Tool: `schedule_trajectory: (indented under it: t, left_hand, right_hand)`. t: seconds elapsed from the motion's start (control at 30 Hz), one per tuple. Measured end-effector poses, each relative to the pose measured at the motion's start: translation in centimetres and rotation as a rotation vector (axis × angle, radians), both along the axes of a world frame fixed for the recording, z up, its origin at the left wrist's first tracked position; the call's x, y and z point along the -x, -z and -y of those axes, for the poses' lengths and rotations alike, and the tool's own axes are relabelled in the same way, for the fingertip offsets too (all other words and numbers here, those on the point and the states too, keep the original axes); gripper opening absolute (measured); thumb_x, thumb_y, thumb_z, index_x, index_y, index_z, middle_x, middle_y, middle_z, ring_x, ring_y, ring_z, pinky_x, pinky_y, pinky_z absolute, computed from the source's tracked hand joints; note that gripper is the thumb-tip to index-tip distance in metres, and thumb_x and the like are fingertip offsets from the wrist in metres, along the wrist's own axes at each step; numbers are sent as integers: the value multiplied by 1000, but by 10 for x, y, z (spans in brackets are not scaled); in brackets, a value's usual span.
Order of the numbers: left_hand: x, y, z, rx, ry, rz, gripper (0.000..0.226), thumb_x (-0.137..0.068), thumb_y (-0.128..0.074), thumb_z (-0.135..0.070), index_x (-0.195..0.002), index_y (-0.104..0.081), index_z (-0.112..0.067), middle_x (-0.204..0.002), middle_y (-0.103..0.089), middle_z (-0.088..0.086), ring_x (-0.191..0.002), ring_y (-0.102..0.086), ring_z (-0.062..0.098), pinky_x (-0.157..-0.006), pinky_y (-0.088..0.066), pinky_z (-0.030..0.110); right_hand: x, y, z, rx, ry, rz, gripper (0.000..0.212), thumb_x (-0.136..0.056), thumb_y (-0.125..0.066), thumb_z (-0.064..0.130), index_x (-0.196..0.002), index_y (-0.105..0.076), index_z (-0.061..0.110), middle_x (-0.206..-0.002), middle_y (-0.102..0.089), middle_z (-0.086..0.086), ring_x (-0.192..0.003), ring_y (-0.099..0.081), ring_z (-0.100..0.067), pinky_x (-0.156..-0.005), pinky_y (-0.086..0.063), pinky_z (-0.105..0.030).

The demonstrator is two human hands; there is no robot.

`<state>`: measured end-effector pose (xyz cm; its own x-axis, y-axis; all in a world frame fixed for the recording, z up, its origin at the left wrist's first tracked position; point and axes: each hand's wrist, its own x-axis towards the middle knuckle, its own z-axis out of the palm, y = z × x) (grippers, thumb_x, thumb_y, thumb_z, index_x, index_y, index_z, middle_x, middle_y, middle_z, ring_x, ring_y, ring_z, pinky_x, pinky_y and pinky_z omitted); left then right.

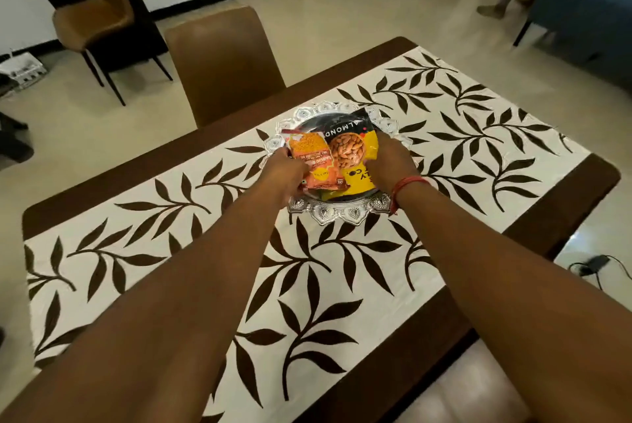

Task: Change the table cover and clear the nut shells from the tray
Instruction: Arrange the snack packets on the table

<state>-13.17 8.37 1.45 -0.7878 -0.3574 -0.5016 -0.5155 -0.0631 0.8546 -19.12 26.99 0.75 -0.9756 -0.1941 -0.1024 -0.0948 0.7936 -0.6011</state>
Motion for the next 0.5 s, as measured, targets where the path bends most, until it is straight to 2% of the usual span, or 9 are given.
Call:
schedule_trajectory:
  t: [0.07, 0.13, 0.17, 0.27, 0.4, 0.5]
  left_hand:
    - [8, 3, -3, 175, 35, 21, 19, -90, -63, -1, -99, -55, -17, -95, -65, 5, -81, -65, 20, -65, -60, 34]
    - [14, 5, -7, 382, 97, 11, 17, -88, -66, -4, -92, -53, -15, -91, -63, 6, -83, -63, 23, -73, -58, 37]
    - [16, 5, -8, 486, 138, 3, 17, -87, -67, -6, -97, -55, -13, -95, -63, 8, -91, -63, 27, -76, -54, 35]
    - [16, 4, -7, 776, 253, -18, 34, -87, -67, -9, -118, -53, -6, -115, -63, 14, -107, -62, 30, -72, -41, 29]
    - [13, 3, -4, 1079, 411, -4, 38, -86, -67, -13, -122, -58, -5, -123, -56, 18, -112, -58, 33, -83, -48, 37]
    - [5, 4, -3, 1208, 441, -10, 41, -85, -65, -16, -124, -57, -6, -126, -51, 16, -119, -48, 33, -89, -50, 44]
  right_hand:
    - [0, 4, 3, -77, -12, -8, 50, -91, -59, 8, -138, -43, 3, -136, -47, -23, -121, -51, -40, -97, -43, -40]
    - [-3, 10, 4, -163, -46, -33, 50, -92, -60, 10, -137, -41, 1, -136, -41, -25, -119, -50, -44, -98, -44, -44]
    - [-5, 12, 5, -208, -66, -56, 48, -91, -60, 11, -135, -41, 0, -136, -40, -25, -119, -49, -44, -98, -43, -45]
    - [-8, 19, 5, -272, -99, -113, 42, -91, -60, 11, -129, -46, 2, -137, -37, -25, -122, -44, -43, -98, -42, -46]
    - [-12, 24, 8, -374, -155, -150, 45, -93, -57, 17, -134, -46, 4, -147, -30, -24, -133, -34, -41, -102, -42, -49]
    - [-16, 22, 9, -484, -194, -190, 46, -94, -53, 18, -137, -45, 5, -145, -37, -22, -133, -34, -39, -103, -41, -48]
